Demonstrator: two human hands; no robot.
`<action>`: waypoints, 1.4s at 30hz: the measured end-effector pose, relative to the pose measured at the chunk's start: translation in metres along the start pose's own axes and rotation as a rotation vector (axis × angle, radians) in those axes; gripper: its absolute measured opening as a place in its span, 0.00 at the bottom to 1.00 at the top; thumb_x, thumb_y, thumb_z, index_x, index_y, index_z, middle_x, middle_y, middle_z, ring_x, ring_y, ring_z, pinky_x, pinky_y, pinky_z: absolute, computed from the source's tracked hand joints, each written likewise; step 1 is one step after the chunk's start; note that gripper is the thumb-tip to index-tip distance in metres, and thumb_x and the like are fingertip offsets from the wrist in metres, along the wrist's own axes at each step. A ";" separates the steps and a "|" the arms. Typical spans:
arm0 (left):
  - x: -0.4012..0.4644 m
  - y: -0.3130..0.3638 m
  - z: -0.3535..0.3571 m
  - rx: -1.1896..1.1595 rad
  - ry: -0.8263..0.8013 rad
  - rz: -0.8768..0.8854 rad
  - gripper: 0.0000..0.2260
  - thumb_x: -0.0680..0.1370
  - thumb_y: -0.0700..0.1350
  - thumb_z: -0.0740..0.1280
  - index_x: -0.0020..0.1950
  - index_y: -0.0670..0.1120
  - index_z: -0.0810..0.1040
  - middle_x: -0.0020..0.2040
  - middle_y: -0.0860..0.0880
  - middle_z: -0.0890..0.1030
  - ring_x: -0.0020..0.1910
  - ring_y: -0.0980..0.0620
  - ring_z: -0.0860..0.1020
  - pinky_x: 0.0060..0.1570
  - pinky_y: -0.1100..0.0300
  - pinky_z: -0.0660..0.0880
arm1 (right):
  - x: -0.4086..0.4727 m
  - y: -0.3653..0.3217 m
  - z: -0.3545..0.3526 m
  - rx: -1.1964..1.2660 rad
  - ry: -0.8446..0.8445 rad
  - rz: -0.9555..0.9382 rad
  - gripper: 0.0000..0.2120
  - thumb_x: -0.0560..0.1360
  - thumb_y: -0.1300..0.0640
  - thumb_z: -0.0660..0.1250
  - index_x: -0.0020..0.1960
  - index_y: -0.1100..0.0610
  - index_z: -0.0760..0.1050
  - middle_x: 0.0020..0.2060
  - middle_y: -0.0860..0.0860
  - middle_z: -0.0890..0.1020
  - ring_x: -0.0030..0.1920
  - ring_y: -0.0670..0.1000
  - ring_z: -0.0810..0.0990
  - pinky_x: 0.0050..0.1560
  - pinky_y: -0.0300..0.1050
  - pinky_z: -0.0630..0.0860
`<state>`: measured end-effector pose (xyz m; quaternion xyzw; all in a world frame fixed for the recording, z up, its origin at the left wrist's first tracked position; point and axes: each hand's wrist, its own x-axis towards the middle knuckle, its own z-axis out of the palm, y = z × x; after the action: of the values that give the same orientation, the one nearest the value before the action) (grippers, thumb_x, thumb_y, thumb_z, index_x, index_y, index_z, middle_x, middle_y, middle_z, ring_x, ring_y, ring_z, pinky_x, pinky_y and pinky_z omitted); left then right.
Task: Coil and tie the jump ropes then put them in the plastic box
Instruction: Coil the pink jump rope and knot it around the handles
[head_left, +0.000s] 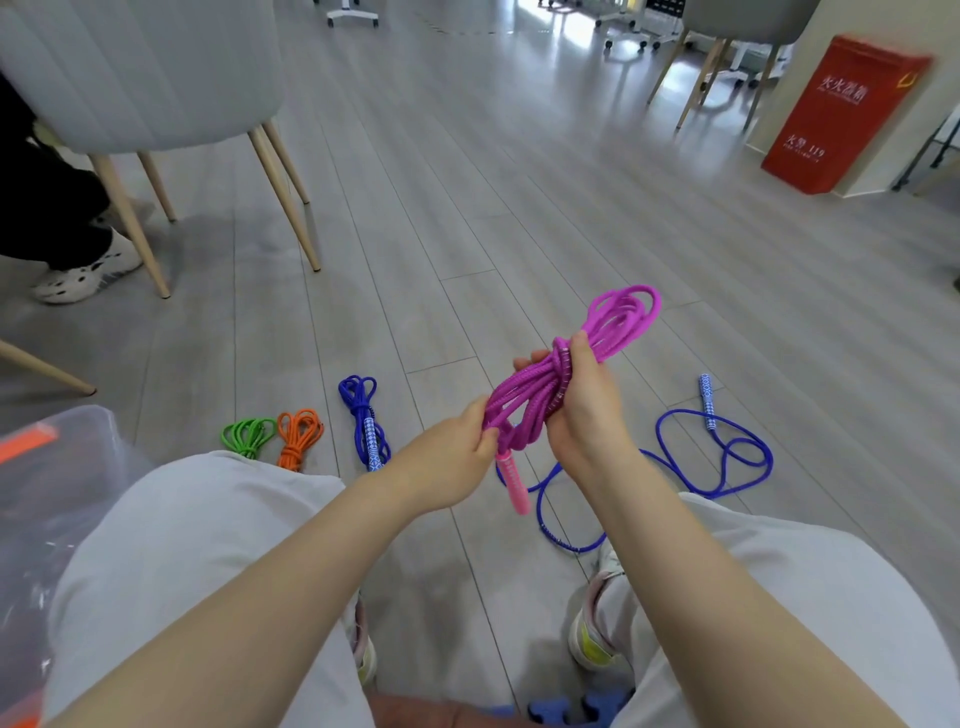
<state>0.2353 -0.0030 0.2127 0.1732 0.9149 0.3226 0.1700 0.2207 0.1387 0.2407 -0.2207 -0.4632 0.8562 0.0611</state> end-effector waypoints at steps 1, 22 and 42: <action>-0.001 0.001 0.000 -0.023 -0.012 -0.007 0.13 0.84 0.48 0.52 0.67 0.49 0.66 0.39 0.52 0.74 0.38 0.52 0.73 0.36 0.57 0.67 | 0.000 -0.004 0.000 0.022 0.014 -0.017 0.13 0.84 0.51 0.55 0.48 0.59 0.70 0.28 0.52 0.82 0.37 0.54 0.82 0.46 0.52 0.79; 0.019 0.007 0.013 -0.755 -0.046 0.000 0.23 0.75 0.45 0.73 0.67 0.48 0.68 0.54 0.48 0.82 0.51 0.52 0.82 0.53 0.60 0.78 | 0.018 -0.022 0.002 0.132 -0.061 0.009 0.14 0.83 0.50 0.58 0.49 0.61 0.71 0.32 0.54 0.77 0.33 0.54 0.80 0.43 0.51 0.80; 0.107 -0.147 0.097 -0.430 0.339 -0.477 0.28 0.77 0.50 0.67 0.72 0.50 0.57 0.55 0.49 0.80 0.51 0.45 0.80 0.50 0.52 0.77 | 0.176 0.143 0.028 -0.998 -0.181 0.186 0.15 0.77 0.49 0.63 0.58 0.57 0.67 0.45 0.55 0.79 0.44 0.55 0.82 0.44 0.54 0.81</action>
<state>0.1513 -0.0132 0.0252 -0.1405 0.8560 0.4831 0.1189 0.0654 0.0905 0.0800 -0.1883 -0.7970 0.5485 -0.1686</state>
